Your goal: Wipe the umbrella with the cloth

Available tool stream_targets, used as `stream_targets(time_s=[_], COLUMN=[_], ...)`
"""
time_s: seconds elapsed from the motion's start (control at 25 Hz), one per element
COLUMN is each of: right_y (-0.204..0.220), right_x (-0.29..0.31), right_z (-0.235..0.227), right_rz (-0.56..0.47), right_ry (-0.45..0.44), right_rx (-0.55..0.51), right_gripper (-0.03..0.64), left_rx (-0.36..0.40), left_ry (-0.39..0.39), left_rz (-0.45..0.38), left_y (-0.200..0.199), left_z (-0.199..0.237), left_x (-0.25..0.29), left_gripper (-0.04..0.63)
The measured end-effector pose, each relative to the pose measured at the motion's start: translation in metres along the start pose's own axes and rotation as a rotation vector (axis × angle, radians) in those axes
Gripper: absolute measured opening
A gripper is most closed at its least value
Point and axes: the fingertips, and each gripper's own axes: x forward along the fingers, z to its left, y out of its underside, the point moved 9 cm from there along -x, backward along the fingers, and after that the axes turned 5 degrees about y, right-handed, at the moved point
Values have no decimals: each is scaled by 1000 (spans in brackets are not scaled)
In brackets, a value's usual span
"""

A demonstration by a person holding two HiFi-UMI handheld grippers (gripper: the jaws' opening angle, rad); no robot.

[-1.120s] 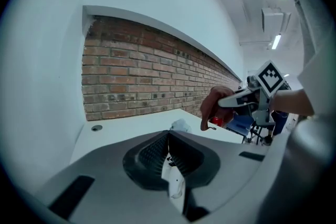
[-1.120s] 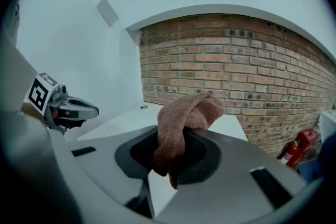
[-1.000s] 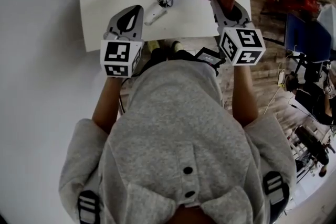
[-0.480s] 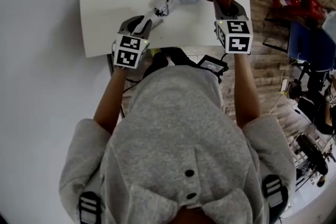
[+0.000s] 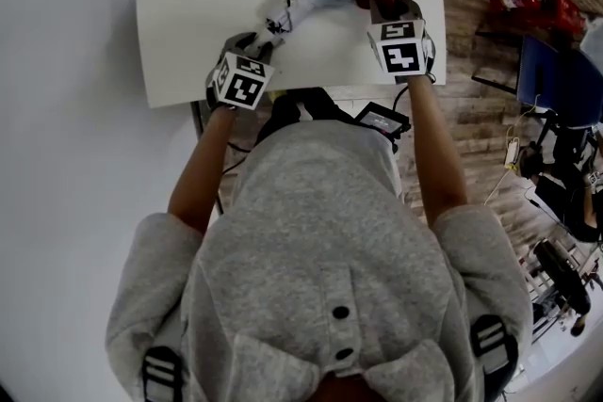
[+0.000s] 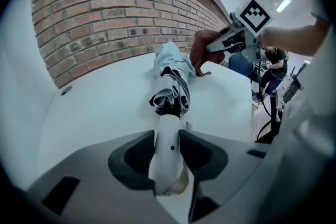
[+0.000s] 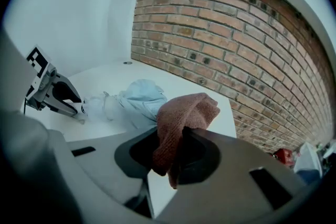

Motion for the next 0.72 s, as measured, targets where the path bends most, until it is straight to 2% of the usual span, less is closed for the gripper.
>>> stream_targets(time_s=[0.24,0.52,0.72], right_y=[10,15,16], right_x=[12,46,43], right_z=[-1,40,61], right_rz=[66,90,78], right_ry=[4,-115,-168], right_rx=[-21,-61,-86], right_gripper=[78,78,78], left_rx=[-12,-23,-60], left_ry=[8,41,69], left_rz=[20,53,52], left_y=[-3,-1,-1], left_z=[-1,4,0], left_x=[1,8,10], left_gripper=[146,149,150])
